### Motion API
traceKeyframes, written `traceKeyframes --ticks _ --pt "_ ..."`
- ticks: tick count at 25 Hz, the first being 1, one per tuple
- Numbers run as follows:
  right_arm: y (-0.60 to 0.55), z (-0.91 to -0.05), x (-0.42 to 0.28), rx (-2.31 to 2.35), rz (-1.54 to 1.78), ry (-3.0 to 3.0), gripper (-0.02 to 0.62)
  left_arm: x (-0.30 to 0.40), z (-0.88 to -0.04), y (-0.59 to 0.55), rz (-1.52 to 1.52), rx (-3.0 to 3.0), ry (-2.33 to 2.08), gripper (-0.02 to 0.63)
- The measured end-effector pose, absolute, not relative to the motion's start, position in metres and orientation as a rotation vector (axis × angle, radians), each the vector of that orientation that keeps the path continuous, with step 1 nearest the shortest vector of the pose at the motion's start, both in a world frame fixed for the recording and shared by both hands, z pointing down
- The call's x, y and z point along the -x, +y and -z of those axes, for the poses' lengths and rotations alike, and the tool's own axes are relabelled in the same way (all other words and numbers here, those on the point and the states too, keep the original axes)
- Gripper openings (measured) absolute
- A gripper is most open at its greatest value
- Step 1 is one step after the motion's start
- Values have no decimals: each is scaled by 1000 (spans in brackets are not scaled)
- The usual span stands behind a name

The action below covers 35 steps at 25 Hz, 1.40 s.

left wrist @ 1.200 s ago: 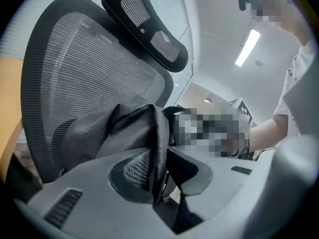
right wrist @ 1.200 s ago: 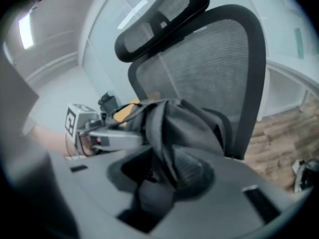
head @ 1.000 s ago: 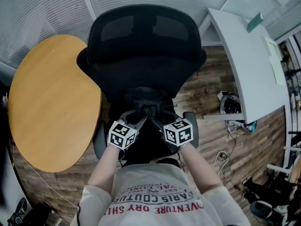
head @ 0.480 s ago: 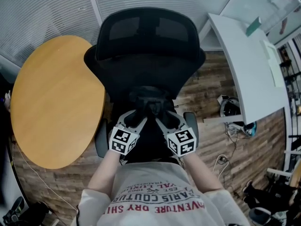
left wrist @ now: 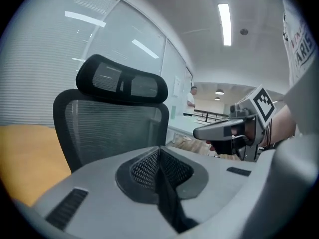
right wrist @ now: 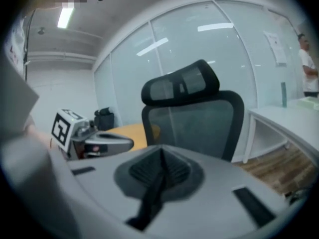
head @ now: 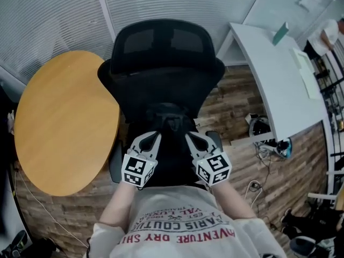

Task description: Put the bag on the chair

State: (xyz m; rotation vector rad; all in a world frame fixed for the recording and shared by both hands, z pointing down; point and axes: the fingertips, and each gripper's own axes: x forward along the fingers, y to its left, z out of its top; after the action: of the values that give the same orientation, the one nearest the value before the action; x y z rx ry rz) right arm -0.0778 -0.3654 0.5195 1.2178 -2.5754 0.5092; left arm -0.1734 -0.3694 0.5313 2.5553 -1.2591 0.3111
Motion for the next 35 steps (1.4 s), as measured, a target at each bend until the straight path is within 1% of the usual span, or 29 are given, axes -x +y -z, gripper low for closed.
traceKeyframes --ticks 5,12,24,31,35 --pt "-361 -474 83 -1237 -347 -2672 28 168 -472 -359 -145 -2673 -1182 35" --pt "-356 -439 85 -1285 -222 -2717 28 170 -437 -347 -118 -2772 -1206 35" --pt "-354 -434 81 -1318 -203 -2702 26 170 -435 -350 -109 -2760 -1219 35" --pt "-357 -432 85 -1322 -241 -2731 26 173 -433 -356 -129 -2747 -1277 35" --pt "-360 -434 79 -1351 -325 -2743 26 173 -434 -355 -146 -2736 -1260 35"
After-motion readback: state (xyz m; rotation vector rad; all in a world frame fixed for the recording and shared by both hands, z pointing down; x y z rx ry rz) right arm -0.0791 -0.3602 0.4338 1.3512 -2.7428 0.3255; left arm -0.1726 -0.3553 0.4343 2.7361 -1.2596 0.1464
